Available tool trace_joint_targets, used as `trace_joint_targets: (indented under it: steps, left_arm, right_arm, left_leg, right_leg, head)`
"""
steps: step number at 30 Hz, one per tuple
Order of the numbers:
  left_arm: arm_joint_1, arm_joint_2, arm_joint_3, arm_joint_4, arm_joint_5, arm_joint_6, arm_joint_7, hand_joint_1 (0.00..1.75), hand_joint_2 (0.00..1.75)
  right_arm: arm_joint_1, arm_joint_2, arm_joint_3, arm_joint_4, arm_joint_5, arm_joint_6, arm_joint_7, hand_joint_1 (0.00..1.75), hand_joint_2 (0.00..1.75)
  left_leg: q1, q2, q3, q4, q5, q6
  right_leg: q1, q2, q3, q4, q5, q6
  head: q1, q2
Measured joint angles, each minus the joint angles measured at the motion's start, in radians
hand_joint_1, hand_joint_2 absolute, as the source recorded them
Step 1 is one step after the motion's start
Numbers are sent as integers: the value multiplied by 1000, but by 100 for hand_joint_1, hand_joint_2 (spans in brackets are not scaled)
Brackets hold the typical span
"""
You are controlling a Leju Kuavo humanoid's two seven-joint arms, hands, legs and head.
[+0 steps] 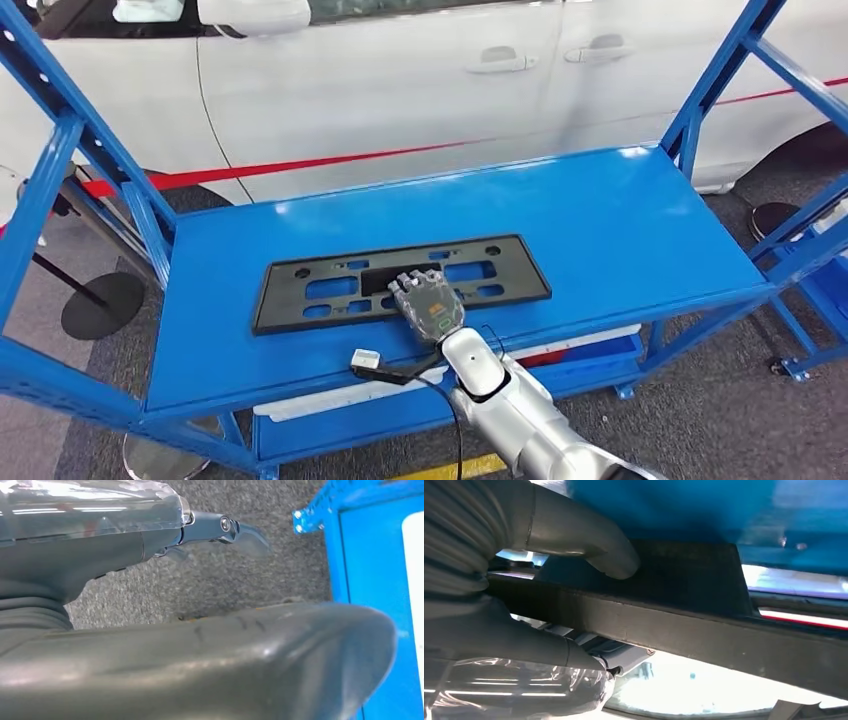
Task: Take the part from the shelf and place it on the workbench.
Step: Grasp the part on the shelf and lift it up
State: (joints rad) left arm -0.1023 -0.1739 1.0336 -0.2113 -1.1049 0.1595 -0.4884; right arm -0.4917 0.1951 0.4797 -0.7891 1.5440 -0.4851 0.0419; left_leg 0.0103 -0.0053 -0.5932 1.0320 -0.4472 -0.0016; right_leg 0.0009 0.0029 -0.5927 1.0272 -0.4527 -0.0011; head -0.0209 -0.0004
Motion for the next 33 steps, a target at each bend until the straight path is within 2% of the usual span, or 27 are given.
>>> trace_joint_targets:
  steps: [2, 3, 4, 6, 7, 8, 9, 11, 13, 15, 17, 18, 19, 21, 22, 23, 24, 25, 27, 28, 29, 32, 33]
  left_arm:
    - [2, -1, 0, 0, 2, 1, -2, 0, 0]
    - [2, -1, 0, 0, 3, 1, -3, 0, 0]
    - [1, -1, 0, 0, 3, 1, -4, 0, 0]
    - [1, -1, 0, 0, 4, 1, -4, 0, 0]
    - [1, -1, 0, 0, 4, 1, -4, 0, 0]
    - [2, -1, 0, 0, 4, 1, -4, 0, 0]
    - [3, -1, 0, 0, 4, 1, -4, 0, 0]
    - [3, -2, 0, 0, 4, 1, -5, 0, 0]
    - [2, -2, 0, 0, 7, 2, -6, 0, 0]
    - [4, -2, 1, 0, 13, 6, -6, 0, 0]
    - [6, -2, 1, 0, 21, 12, -8, 0, 0]
    - [8, -2, 2, 0, 24, 15, -10, 0, 0]
    - [10, -2, 2, 0, 25, 18, -12, 0, 0]
    - [12, -2, 3, 0, 26, 22, -17, 0, 0]
    - [14, -2, 3, 0, 26, 23, -20, 0, 0]
    - [16, -2, 3, 0, 25, 23, -22, 0, 0]
    - [17, -2, 3, 0, 23, 23, -23, 0, 0]
    - [18, -2, 3, 0, 22, 23, -24, 0, 0]
    - [18, -2, 3, 0, 20, 23, -26, 0, 0]
    - [17, -2, 3, 0, 20, 23, -26, 0, 0]
    - [16, -2, 3, 0, 21, 25, -27, 0, 0]
    - [17, -1, 3, 0, 23, 39, -23, 0, 0]
    - [16, -1, 4, 0, 23, 42, -22, 0, 0]
  right_arm:
    - [19, -1, -25, -32, -14, -1, -17, 175, 175]
    - [27, -1, -36, -49, -19, -2, -24, 175, 175]
    - [33, -2, -46, -65, -22, -2, -29, 175, 175]
    - [45, -4, -59, -85, -25, -2, -34, 175, 175]
    - [52, -6, -64, -92, -26, -2, -34, 175, 175]
    - [59, -7, -68, -97, -27, -2, -35, 175, 175]
    - [63, -9, -70, -102, -28, -2, -35, 175, 175]
    - [68, -10, -77, -118, -41, -6, -42, 175, 175]
    - [73, -10, -88, -147, -86, -18, -73, 175, 175]
    - [91, -11, -105, -208, -217, -32, -148, 175, 175]
    - [118, -10, -125, -315, -464, -25, -258, 175, 175]
    - [130, -10, -133, -380, -606, -13, -310, 175, 175]
    - [141, -9, -141, -455, -753, 5, -353, 175, 175]
    - [168, -10, -158, -604, -989, 38, -405, 175, 175]
    - [187, -14, -165, -676, -1072, 50, -420, 175, 175]
    - [205, -20, -171, -745, -1133, 57, -433, 175, 175]
    - [222, -29, -176, -807, -1177, 59, -446, 175, 175]
    - [236, -40, -179, -864, -1214, 57, -461, 175, 175]
    - [257, -71, -185, -963, -1277, 47, -496, 175, 175]
    - [265, -87, -187, -1002, -1304, 42, -514, 175, 175]
    - [272, -105, -188, -1035, -1331, 38, -532, 175, 175]
    - [287, -147, -190, -1090, -1394, 30, -567, 175, 175]
    - [291, -159, -190, -1102, -1406, 28, -572, 175, 175]
  left_leg:
    - [4, 1, 2, -7, 5, 12]
    - [7, 2, 3, -12, 8, 18]
    - [8, 3, 4, -15, 11, 22]
    - [8, 3, 3, -16, 11, 26]
    - [8, 3, 3, -16, 10, 27]
    - [8, 3, 3, -16, 10, 27]
    - [8, 2, 4, -15, 10, 26]
    - [8, 1, 6, -15, 8, 23]
    - [4, 1, 7, -13, 5, 15]
    - [2, 0, 7, -13, 5, 5]
    - [3, 0, 7, -10, -2, -7]
    - [3, 1, 1, 6, -16, -11]
    - [4, 1, -13, 44, -41, -15]
    - [5, 2, -69, 173, -110, -21]
    - [6, 2, -97, 234, -134, -24]
    - [6, 2, -111, 268, -141, -25]
    - [7, 2, -107, 261, -126, -26]
    - [7, 2, -85, 217, -95, -24]
    - [7, 2, -18, 80, -33, -17]
    - [5, 2, 6, 31, -19, -13]
    - [3, 1, 19, 5, -17, -8]
    - [2, 1, 22, -7, -18, 10]
    - [3, 1, 24, -12, -14, 17]
  right_leg:
    - [-1, 1, -2, 6, -7, 10]
    - [-1, 1, -12, 28, -23, 15]
    - [-3, 1, -32, 71, -50, 20]
    - [-7, 1, -94, 200, -111, 28]
    - [-9, 0, -120, 252, -127, 30]
    - [-11, 0, -131, 272, -124, 32]
    - [-12, 0, -123, 254, -103, 31]
    - [-14, 0, -63, 125, -34, 26]
    - [-9, 0, -11, 17, 4, 18]
    - [-3, 1, -3, -6, 4, 10]
    - [-6, 0, 0, -13, 8, -1]
    - [-9, -1, 3, -17, 10, -8]
    - [-11, -2, 6, -21, 11, -15]
    - [-10, -4, 7, -22, 9, -22]
    - [-9, -5, 7, -21, 8, -24]
    - [-8, -6, 8, -20, 7, -24]
    - [-7, -5, 8, -19, 6, -23]
    - [-7, -4, 10, -17, 4, -21]
    - [-6, -2, 12, -10, -3, -14]
    - [-4, -1, 11, -6, -5, -9]
    - [-3, -1, 9, -3, -7, -4]
    - [-5, 0, 7, -1, -8, 12]
    - [-6, 0, 2, 11, -18, 18]
  head:
    - [0, 0]
    - [0, 0]
    - [1, 0]
    - [1, 0]
    - [1, 0]
    - [1, 0]
    - [1, 0]
    - [1, 0]
    - [1, 0]
    - [1, 0]
    - [1, 0]
    - [0, 0]
    - [0, 0]
    - [0, 0]
    - [0, 0]
    - [0, 0]
    - [0, 0]
    - [0, 0]
    - [0, 0]
    - [0, 0]
    - [0, 0]
    - [0, 0]
    - [0, 0]
